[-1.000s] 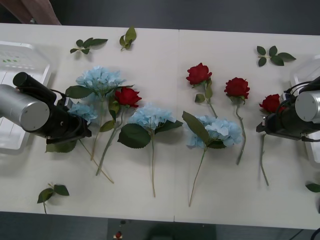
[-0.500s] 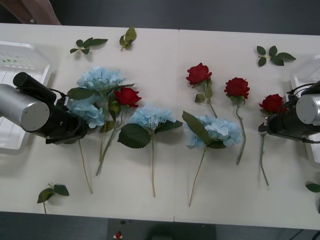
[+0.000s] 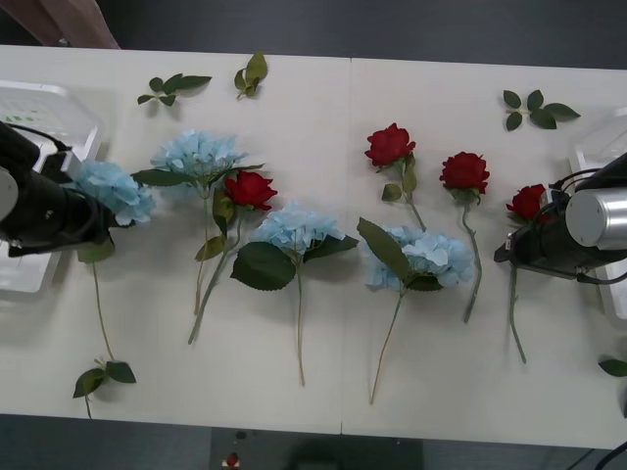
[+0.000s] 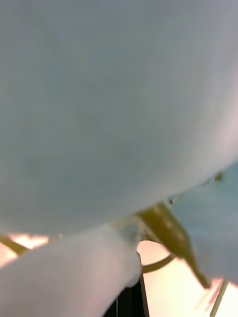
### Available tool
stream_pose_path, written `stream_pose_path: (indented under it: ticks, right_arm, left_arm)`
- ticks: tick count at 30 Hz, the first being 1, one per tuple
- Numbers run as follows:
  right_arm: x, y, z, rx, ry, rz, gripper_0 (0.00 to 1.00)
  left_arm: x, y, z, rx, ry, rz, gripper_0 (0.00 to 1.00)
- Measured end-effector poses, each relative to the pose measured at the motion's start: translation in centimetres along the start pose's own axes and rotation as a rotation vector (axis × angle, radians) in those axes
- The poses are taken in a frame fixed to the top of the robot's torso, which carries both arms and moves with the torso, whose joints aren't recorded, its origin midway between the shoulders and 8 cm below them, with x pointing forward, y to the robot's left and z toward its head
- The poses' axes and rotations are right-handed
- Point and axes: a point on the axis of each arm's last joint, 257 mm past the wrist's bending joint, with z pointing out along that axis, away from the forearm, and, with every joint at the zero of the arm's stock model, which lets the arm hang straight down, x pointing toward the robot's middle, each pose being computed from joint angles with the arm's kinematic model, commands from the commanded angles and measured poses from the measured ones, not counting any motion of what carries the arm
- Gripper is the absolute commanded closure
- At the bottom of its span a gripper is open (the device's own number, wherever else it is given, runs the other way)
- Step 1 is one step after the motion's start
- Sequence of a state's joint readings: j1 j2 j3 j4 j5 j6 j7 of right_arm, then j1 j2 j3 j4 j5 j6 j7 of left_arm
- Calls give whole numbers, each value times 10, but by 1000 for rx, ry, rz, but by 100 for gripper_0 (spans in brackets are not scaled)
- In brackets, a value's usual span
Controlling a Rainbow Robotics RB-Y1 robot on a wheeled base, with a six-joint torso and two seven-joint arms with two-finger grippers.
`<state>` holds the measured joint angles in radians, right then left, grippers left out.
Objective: Put the red flowers into the right box and the blue flowers into the left box
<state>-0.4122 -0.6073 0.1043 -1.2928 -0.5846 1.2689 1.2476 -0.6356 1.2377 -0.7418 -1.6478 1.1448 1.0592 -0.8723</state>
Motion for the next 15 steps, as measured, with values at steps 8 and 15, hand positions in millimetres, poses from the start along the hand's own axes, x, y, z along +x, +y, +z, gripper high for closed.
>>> stream_pose_path:
  ticks: [8, 15]
  right_arm:
    - [0, 0, 0, -1, 0, 0, 100]
    - [0, 0, 0, -1, 0, 1, 100]
  left_arm:
    - [-102, 27, -81, -58, -244, -34, 100]
    - [-149, 96, -112, -202, -374, -97, 100]
